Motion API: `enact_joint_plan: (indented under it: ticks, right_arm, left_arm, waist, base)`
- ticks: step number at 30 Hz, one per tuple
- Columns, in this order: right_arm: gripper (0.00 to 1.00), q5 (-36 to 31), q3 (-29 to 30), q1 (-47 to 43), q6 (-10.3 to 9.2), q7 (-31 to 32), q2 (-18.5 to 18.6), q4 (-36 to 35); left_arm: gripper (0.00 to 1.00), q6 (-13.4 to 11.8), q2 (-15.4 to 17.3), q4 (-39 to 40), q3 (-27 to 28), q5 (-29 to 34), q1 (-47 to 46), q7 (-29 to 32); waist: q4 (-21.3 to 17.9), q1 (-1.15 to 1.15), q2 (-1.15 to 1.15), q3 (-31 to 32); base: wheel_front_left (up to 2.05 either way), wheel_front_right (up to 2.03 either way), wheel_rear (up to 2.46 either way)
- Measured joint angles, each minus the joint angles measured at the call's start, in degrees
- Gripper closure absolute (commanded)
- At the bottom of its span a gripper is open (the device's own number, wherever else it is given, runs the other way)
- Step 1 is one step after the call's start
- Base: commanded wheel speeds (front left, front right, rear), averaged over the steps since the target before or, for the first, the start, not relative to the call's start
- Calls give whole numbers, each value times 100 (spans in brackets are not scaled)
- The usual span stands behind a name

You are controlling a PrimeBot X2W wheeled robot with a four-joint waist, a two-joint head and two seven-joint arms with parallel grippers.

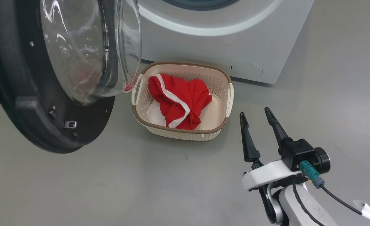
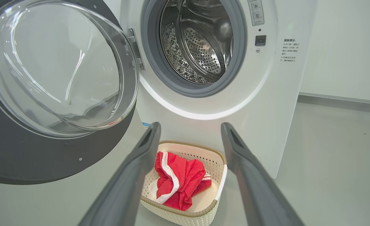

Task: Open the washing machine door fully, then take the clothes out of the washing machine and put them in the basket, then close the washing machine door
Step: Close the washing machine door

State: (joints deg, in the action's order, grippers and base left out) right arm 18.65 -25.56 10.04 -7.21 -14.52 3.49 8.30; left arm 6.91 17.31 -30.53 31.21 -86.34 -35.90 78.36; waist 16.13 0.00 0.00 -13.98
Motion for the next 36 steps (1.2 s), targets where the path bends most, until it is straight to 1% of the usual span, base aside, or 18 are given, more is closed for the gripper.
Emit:
enact_joint_plan:
  ticks: [5,10,16,17,22,26,30,31,36]
  right_arm:
    - [0,11,49,0,0,0,-2,-21]
    - [0,59,87,-3,0,0,-1,-25]
    - [0,157,53,-7,0,0,-3,-55]
    - [0,157,53,-7,0,0,-3,-55]
    - [0,209,26,-8,0,0,-2,-60]
    - [0,224,4,-9,0,0,-3,-75]
    - [0,245,10,-9,0,0,-3,-93]
    - [0,252,14,-10,0,0,-2,-100]
    - [0,252,14,-48,0,0,-3,-100]
  left_arm:
    - [100,0,29,882,-11,432,204,-626]
    - [100,0,43,1650,-185,1176,556,-1462]
    - [100,1,110,2470,-612,1912,1172,-2314]
    - [100,1,110,2470,-612,1912,1172,-2314]
    - [100,1,298,2904,-991,2568,1672,-3225]
    - [100,2,475,3187,-1472,3042,2077,-3929]
    - [100,2,459,3143,-1627,3366,2474,-4746]
    - [100,2,448,3141,-1820,3552,2655,-5107]
    - [100,3,428,3055,-2153,3912,2949,-6010]
  waist:
    - [3,0,0,-4]
    - [34,0,0,41]
    - [46,0,0,76]
    - [46,0,0,76]
    - [46,0,0,79]
    - [39,0,0,83]
    - [23,0,0,92]
    - [14,0,0,101]
    - [3,0,0,134]
  base:
    - [0,0,0]
    - [0,0,0]
    - [0,0,0]
    - [0,0,0]
    - [0,0,0]
    - [0,0,0]
    - [0,0,0]
    - [0,0,0]
    - [0,0,0]
